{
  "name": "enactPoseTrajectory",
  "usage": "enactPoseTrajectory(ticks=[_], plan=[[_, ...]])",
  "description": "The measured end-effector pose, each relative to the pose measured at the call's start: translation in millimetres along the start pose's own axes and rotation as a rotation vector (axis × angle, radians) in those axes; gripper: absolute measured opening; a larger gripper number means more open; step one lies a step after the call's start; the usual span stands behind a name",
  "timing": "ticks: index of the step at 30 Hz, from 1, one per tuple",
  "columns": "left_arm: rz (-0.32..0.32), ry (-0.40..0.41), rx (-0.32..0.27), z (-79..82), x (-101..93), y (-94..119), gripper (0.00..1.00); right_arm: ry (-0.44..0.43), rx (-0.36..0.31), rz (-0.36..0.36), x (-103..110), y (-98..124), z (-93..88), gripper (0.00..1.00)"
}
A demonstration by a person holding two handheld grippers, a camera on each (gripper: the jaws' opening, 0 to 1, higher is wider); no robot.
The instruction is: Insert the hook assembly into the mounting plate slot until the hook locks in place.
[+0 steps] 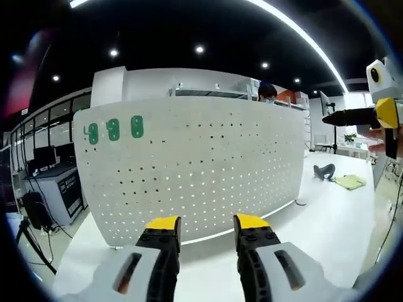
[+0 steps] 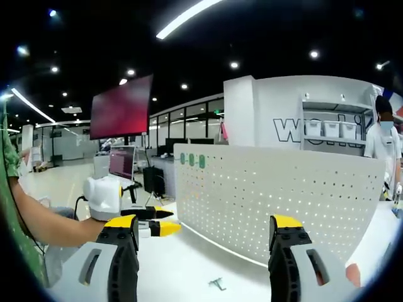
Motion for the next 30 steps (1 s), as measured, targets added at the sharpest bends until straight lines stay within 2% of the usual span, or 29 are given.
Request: enactPoseTrajectory(ticks=[6,13,24,30], plan=[[-0.014,-0.004,0.014,-3.5,-4.8,-1,0.34,0.000,0.000,-0.003,-2,2,-1.5,0.85],[-0.019,-0.010,0.026,-5.8,-5.8,-3,0.33,-0.001,0.011,0.013,-2,1,-6.2,0.77],[-0.048,-0.032,0.111,-33.5,-14.8,-11,0.30,-0.004,0.023,0.014,-3,2,-10.1,0.75],[-0.064,-0.049,0.146,-43.0,-20.8,-16,0.28,-0.006,0.028,0.012,-4,3,-12.3,0.75]])
Point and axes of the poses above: the point that each gripper's makers call its tool centre point, and the gripper's own axes: y roughly backward along the fingers, x roughly to its left, z roughly out of its top, the point moved 8 cm from there along y, roughly backward along the fingers, and after that the axes turned 10 degrees about y, right-handed, at the moved point
